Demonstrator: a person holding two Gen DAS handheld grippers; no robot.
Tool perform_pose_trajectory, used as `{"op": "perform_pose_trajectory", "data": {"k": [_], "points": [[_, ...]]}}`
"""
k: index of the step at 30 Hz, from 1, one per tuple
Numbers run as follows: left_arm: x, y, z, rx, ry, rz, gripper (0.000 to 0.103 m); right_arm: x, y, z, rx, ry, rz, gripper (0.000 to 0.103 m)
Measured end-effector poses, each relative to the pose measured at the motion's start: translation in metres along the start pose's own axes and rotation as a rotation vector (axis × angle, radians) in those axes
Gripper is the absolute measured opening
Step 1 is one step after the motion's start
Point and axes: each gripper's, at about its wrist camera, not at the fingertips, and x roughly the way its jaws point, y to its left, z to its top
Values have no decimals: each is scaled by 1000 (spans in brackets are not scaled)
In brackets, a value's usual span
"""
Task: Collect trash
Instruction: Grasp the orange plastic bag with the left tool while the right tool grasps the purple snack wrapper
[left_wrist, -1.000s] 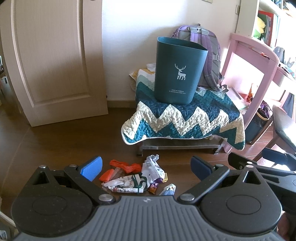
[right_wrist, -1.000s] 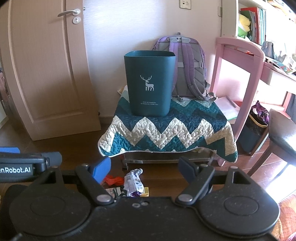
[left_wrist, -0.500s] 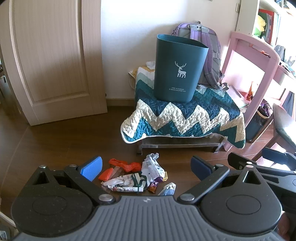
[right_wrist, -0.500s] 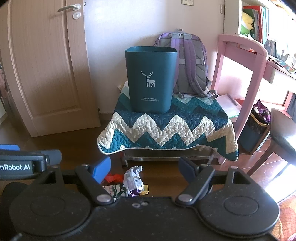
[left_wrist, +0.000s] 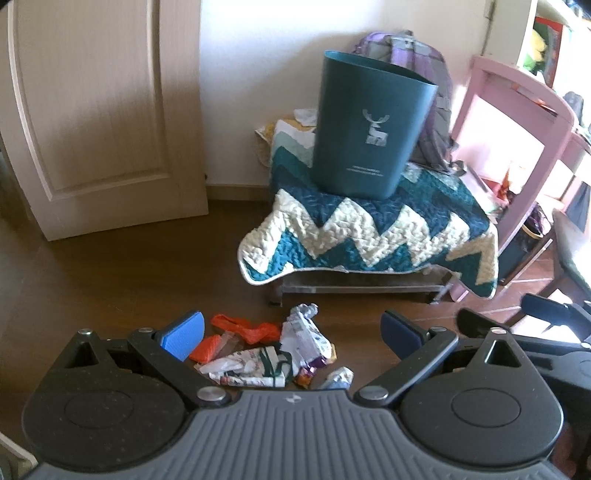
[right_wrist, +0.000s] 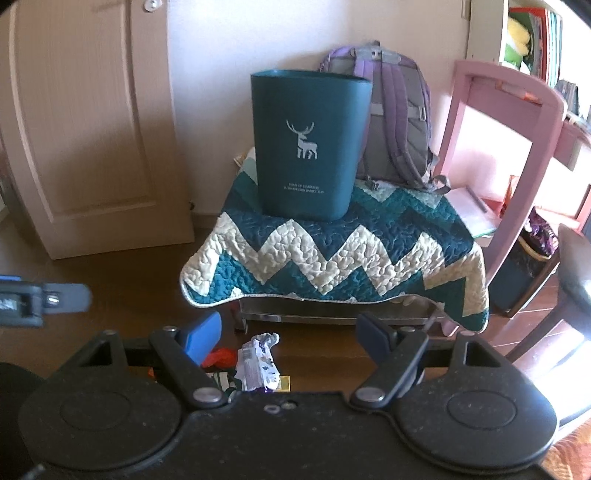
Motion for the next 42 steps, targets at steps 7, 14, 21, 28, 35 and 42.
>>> {"op": "perform_pose_trajectory", "data": {"k": [7, 14, 21, 28, 35, 42], "points": [[65, 43, 16, 36, 23, 57, 102, 78, -15, 1, -14, 78, 68, 80], [152, 65, 27, 39, 111, 109, 102, 166, -11, 7, -65, 144, 144, 80], [276, 86, 35, 11, 277, 111, 102, 274, 21, -17, -170, 297, 201, 80], [428, 97, -10, -5, 538, 136, 102, 375, 55, -66, -277, 471, 219, 80], [507, 79, -42, 78, 561, -2, 102, 444, 67, -111, -312, 577, 249, 78], [566, 74, -74, 161, 601, -24, 102, 490, 73, -136, -332, 624, 246, 78]]}}
